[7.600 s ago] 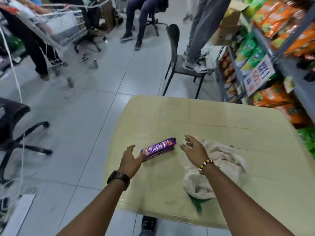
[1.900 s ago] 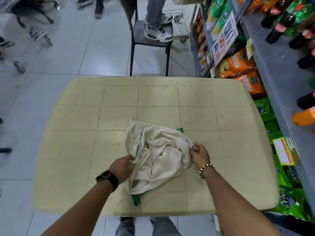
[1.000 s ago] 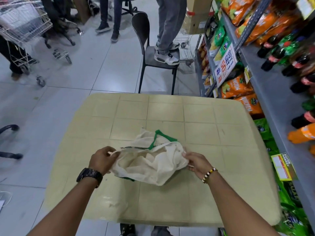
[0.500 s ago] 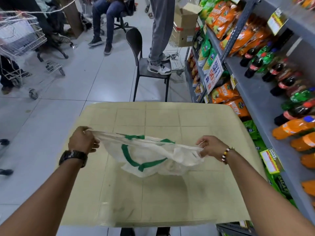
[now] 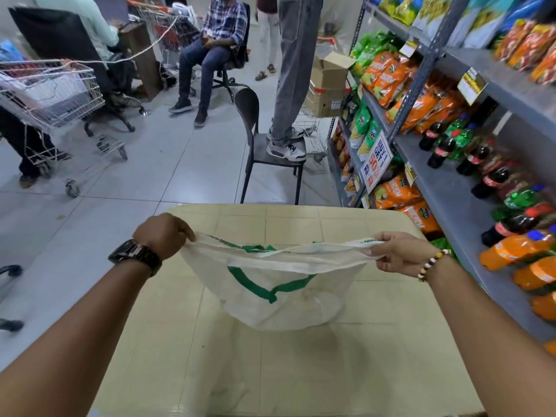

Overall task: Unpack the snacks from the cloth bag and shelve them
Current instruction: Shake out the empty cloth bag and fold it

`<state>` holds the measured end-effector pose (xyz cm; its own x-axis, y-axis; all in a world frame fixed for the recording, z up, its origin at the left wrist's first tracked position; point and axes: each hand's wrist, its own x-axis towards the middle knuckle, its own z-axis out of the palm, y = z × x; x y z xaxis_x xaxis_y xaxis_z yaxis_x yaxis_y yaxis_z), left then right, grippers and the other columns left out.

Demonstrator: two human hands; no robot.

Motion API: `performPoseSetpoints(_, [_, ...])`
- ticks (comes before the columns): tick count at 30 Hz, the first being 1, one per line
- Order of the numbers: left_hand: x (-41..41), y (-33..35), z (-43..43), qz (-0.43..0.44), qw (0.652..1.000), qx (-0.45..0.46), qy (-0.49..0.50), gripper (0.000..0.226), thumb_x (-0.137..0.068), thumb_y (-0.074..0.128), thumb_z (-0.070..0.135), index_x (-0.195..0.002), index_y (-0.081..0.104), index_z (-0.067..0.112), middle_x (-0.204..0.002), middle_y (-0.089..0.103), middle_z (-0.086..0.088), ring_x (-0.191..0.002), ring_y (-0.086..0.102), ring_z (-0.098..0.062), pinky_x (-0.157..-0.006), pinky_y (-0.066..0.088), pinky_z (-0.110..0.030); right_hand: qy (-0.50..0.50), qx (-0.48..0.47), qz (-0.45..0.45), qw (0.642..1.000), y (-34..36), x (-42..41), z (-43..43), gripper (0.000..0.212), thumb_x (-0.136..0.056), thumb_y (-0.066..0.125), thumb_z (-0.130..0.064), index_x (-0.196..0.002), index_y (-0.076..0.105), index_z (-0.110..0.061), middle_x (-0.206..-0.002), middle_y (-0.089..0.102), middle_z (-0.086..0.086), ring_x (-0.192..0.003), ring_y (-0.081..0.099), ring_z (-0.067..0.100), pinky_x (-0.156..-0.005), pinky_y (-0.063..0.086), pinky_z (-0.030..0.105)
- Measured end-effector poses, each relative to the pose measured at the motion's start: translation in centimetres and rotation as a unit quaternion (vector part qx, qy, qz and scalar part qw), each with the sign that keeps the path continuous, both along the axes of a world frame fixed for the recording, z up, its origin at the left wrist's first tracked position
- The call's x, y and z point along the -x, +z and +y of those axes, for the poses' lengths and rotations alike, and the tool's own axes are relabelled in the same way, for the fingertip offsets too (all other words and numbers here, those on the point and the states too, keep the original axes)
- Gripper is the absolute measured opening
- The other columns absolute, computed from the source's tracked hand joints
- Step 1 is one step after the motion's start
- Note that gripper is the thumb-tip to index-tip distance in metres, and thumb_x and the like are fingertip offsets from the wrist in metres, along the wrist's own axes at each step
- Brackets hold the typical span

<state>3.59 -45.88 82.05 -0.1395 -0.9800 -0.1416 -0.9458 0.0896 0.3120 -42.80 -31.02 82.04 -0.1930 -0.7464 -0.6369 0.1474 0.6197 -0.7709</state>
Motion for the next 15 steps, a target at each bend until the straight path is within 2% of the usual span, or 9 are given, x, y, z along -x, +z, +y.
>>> performPoseSetpoints(3, [0.1, 0.9, -0.8, -0.077, 0.996, -0.024, -0.022, 0.041, -0.088, 0.053, 0.010, -0.113, 0.074, 0.033, -0.125, 0.067, -0.001, -0.111, 0.061, -0.027, -0.083, 0.048, -0.029, 0.031, -0.032, 0.060, 0.997, 0.9, -0.4, -0.2, 0.033, -0.076, 0.059, 0.021, -0.081, 0.054, -0.011, -0.086, 0.061, 0.014, -0.073, 0.059, 0.023, -0.059, 0.055, 0.033])
performPoseSetpoints(5, [0.1, 1.4, -1.3, -0.080, 0.996, -0.029, -0.011, 0.045, -0.089, 0.054, 0.012, -0.126, 0.067, 0.033, -0.135, 0.062, -0.005, -0.120, 0.059, -0.030, -0.094, 0.047, -0.032, 0.016, -0.037, 0.119, 0.992, 1.6, -1.1, -0.7, 0.026, -0.078, 0.055, 0.020, -0.079, 0.053, -0.006, -0.085, 0.056, 0.017, -0.076, 0.061, 0.028, -0.060, 0.061, 0.038])
performPoseSetpoints(6, [0.2, 1.8, -1.6, -0.072, 0.997, -0.031, -0.004, 0.047, -0.088, 0.054, 0.012, -0.130, 0.064, 0.033, -0.136, 0.061, -0.006, -0.119, 0.060, -0.031, -0.094, 0.048, -0.033, -0.001, -0.027, 0.144, 0.989, 2.1, -1.6, -1.0, 0.023, -0.080, 0.056, 0.018, -0.079, 0.051, -0.005, -0.084, 0.054, 0.017, -0.076, 0.062, 0.030, -0.057, 0.062, 0.036])
performPoseSetpoints(8, [0.5, 2.4, -2.1, -0.031, 0.998, -0.047, 0.004, 0.058, -0.085, 0.051, 0.011, -0.137, 0.057, 0.035, -0.135, 0.062, -0.007, -0.102, 0.068, -0.028, -0.083, 0.055, -0.032, -0.047, 0.019, 0.172, 0.984, 2.9, -2.1, -2.1, 0.024, -0.082, 0.061, 0.014, -0.078, 0.049, -0.007, -0.078, 0.051, 0.014, -0.060, 0.063, 0.024, -0.044, 0.056, 0.024])
performPoseSetpoints(10, [1.0, 3.0, -2.5, 0.047, 0.995, -0.082, 0.021, 0.073, -0.081, 0.047, 0.006, -0.147, 0.043, 0.039, -0.137, 0.058, -0.007, -0.083, 0.070, -0.022, -0.059, 0.058, -0.028, -0.104, 0.080, 0.142, 0.981, 3.8, -2.4, -3.3, 0.030, -0.082, 0.068, 0.010, -0.076, 0.048, -0.011, -0.069, 0.049, 0.009, -0.044, 0.053, 0.012, -0.037, 0.044, 0.015])
performPoseSetpoints(12, [1.8, 3.5, -2.7, 0.116, 0.987, -0.106, 0.034, 0.083, -0.081, 0.049, 0.002, -0.154, 0.027, 0.038, -0.138, 0.051, -0.006, -0.091, 0.064, -0.025, -0.049, 0.056, -0.027, -0.128, 0.115, 0.076, 0.982, 4.9, -2.4, -4.1, 0.029, -0.081, 0.071, 0.006, -0.075, 0.050, -0.013, -0.066, 0.046, 0.004, -0.048, 0.044, 0.008, -0.038, 0.040, 0.011])
performPoseSetpoints(14, [2.4, 4.2, -3.0, 0.136, 0.985, -0.106, 0.032, 0.092, -0.080, 0.054, 0.001, -0.155, 0.016, 0.039, -0.126, 0.049, -0.004, -0.096, 0.062, -0.029, -0.052, 0.059, -0.031, -0.058, 0.091, 0.066, 0.992, 5.4, -2.2, -4.2, 0.026, -0.079, 0.073, 0.007, -0.080, 0.055, -0.012, -0.070, 0.051, 0.005, -0.055, 0.045, 0.010, -0.043, 0.043, 0.015])
performPoseSetpoints(15, [2.6, 4.5, -3.2, 0.135, 0.986, -0.098, 0.028, 0.094, -0.079, 0.057, 0.002, -0.155, 0.015, 0.038, -0.121, 0.049, -0.003, -0.094, 0.062, -0.029, -0.053, 0.060, -0.032, 0.005, 0.056, 0.110, 0.992, 5.2, -2.3, -4.0, 0.027, -0.076, 0.073, 0.010, -0.080, 0.057, -0.012, -0.072, 0.053, 0.007, -0.058, 0.048, 0.013, -0.047, 0.046, 0.020])
